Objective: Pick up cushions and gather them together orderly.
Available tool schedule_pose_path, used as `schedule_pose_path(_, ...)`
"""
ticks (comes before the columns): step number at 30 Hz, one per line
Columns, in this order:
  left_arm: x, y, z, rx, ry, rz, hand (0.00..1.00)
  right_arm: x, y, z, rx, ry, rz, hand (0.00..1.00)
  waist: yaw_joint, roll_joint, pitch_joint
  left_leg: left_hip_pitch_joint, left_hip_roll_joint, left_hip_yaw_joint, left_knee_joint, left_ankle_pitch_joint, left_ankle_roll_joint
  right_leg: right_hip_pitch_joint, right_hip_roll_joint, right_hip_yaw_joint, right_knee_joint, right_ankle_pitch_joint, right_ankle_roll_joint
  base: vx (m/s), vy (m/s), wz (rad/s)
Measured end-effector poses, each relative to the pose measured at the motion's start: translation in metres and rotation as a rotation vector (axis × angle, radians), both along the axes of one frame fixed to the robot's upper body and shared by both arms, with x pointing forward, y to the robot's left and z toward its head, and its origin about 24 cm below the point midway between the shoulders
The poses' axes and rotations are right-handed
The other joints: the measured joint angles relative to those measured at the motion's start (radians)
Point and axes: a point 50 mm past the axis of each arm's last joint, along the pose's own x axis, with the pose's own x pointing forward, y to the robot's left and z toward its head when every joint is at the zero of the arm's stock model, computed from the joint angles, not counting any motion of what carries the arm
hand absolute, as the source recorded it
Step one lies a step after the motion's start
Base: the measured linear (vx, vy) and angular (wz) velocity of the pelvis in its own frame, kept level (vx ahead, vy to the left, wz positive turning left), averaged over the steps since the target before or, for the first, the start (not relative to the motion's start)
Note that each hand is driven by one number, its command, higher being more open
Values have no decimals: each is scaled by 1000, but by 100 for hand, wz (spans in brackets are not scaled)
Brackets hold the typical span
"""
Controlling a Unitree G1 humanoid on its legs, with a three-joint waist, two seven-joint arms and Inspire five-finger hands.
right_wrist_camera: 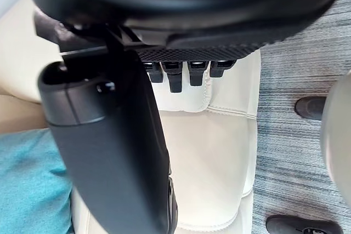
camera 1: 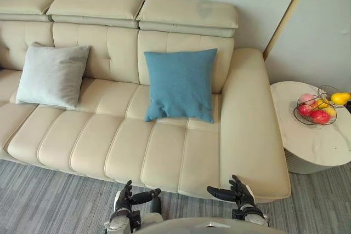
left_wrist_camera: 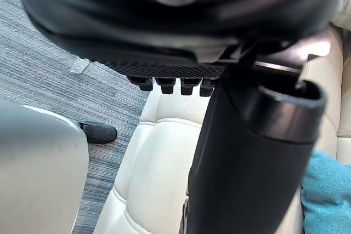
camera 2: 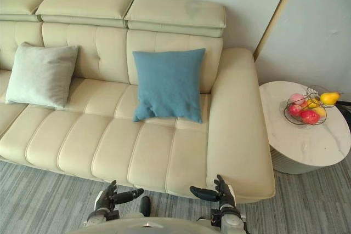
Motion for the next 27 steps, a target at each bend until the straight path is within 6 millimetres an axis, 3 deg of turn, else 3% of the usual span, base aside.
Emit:
schedule_pose_path(4, 3, 0, -1, 2, 11, -9, 100, 8, -2, -1, -5, 13, 7, 100, 3, -9, 8, 8, 3, 41, -5, -6, 4, -19, 2, 48, -2, 16, 2, -63, 32, -32)
schedule_pose_path(7, 11, 2, 1, 8, -6, -1, 100, 30, 5, 5, 13, -40, 0, 100, 11, -24, 43, 0, 15, 128, 1, -11, 6, -75, 10, 117, -7, 64, 3, -80, 46, -80)
schedule_pose_path(8, 17, 2, 2, 8, -22, 3, 100, 34, 8, 7, 14, -53, -3, 100, 9, -37, 51, -22, 22, 156, 17, -15, 21, -117, 12, 95, 15, 91, 0, -123, 45, -79)
schedule_pose_path(11, 30, -4, 5, -9, -47, -6, 100, 41, 8, 11, 4, -79, -13, 100, 17, -35, 72, -73, 57, 187, 105, -54, 50, -159, 16, 20, 46, 142, -1, -103, 4, -43)
schedule_pose_path(12, 34, -7, 6, -15, -58, -7, 100, 40, 9, 10, 2, -71, -20, 100, 18, -30, 87, -72, 65, 200, 131, -61, 58, -206, -19, -46, 280, 39, -40, -129, -47, -11)
schedule_pose_path(13, 37, -7, 8, -14, -71, -12, 100, 32, 10, 8, 6, -53, -34, 100, 19, -33, 87, -73, 67, 186, 163, -80, 64, -226, -46, -68, 551, -32, -23, -121, -66, 9)
schedule_pose_path(15, 41, -4, 11, -2, -97, -9, 100, 29, 16, 6, 32, -47, -50, 100, 40, -54, 73, -107, 66, 160, 216, -86, 62, -195, -49, -55, 707, -50, 18, -90, -174, 29)
schedule_pose_path(16, 42, -3, 12, 3, -102, -6, 100, 31, 19, 6, 37, -50, -50, 100, 45, -63, 67, -126, 63, 158, 234, -81, 54, -184, -47, -49, 684, -37, 38, -110, -245, 13)
schedule_pose_path(17, 44, 0, 14, 3, -113, 22, 100, 37, 20, 9, 44, -67, -55, 100, 63, -71, 57, -176, 69, 157, 271, -77, 52, -145, -16, -48, 555, -102, 66, -132, -205, -6)
schedule_pose_path(18, 45, -2, 14, -3, -116, 27, 100, 41, 19, 10, 45, -78, -58, 100, 69, -63, 59, -183, 77, 157, 271, -74, 48, -134, -5, -53, 516, -110, 56, -145, -185, -18)
schedule_pose_path(19, 44, -7, 12, -17, -112, 39, 100, 47, 18, 13, 33, -99, -70, 100, 90, -45, 60, -205, 88, 159, 259, -48, 49, -79, 32, -73, 368, -148, 1, -149, -150, -17)
schedule_pose_path(21, 42, -10, 11, -23, -102, 41, 100, 53, 15, 16, 24, -114, -88, 100, 98, -35, 61, -228, 87, 158, 241, -15, 31, -47, 48, -75, 251, -178, -49, -179, -132, -2)
schedule_pose_path(22, 41, -10, 11, -24, -98, 47, 100, 54, 14, 17, 20, -118, -88, 100, 99, -25, 59, -235, 90, 154, 229, 0, 31, -41, 56, -75, 217, -178, -49, -254, -94, 24)
schedule_pose_path(23, 41, -15, 10, -32, -92, 46, 100, 54, 11, 17, 10, -118, -93, 100, 98, 4, 72, -230, 96, 131, 199, 34, 24, -13, 78, -100, 173, -164, -63, -259, -63, 30)
schedule_pose_path(25, 38, -17, 8, -38, -85, 47, 100, 49, 9, 15, -3, -102, -104, 100, 98, 14, 70, -227, 96, 112, 170, 82, 19, -15, 85, -130, 182, -160, -70, -181, -12, 47)
schedule_pose_path(26, 37, -17, 8, -36, -82, 44, 100, 48, 10, 14, -2, -99, -105, 100, 97, 13, 69, -226, 89, 102, 126, 148, -1, -18, 87, -154, 176, -148, -87, -201, 15, 60)
schedule_pose_path(27, 42, -13, 10, -24, -94, 34, 100, 48, 12, 14, 1, -101, -108, 100, 90, 1, 75, -235, 77, 81, 131, 148, -11, -18, 74, -183, 161, -142, -96, -138, 28, 44)
